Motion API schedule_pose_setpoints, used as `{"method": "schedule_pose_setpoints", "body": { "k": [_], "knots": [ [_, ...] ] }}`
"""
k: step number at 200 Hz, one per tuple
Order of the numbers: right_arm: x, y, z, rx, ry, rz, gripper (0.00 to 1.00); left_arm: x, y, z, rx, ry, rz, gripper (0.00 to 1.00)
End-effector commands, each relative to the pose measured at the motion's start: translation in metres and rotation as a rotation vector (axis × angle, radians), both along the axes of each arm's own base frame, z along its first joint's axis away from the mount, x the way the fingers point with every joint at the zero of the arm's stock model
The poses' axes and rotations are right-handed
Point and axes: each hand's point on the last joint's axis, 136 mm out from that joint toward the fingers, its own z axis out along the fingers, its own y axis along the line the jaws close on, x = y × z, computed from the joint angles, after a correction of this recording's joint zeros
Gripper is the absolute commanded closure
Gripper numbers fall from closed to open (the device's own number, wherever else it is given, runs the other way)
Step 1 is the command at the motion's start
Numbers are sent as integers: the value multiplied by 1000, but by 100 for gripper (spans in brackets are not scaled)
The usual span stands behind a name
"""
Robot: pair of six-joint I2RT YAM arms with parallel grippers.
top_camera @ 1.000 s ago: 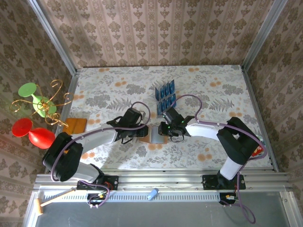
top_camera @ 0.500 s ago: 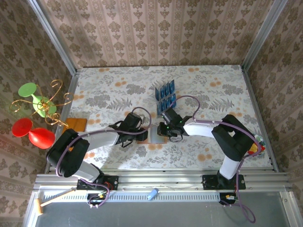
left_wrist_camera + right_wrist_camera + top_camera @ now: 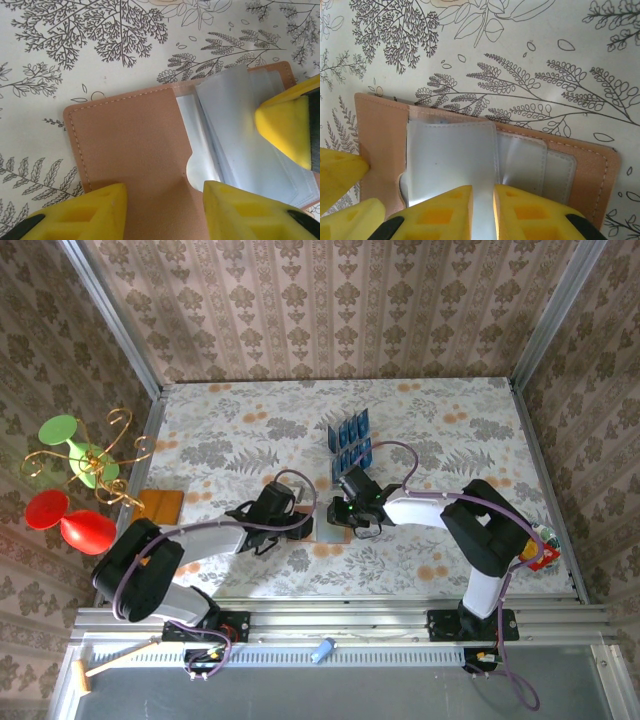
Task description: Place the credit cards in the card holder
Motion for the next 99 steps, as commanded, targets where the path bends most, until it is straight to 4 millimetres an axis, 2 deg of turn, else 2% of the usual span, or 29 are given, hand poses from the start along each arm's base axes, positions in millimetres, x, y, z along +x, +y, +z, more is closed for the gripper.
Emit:
{"method": "schedule_pose_setpoints", "body": {
  "k": [1, 99],
  "knots": [
    [-4, 4, -6, 10, 28, -1, 79, 2, -4, 8, -21, -45, -21, 53],
    [-6, 7, -9, 20, 36, -4, 79, -8, -15, -4, -41, -31, -82, 47]
  ]
}}
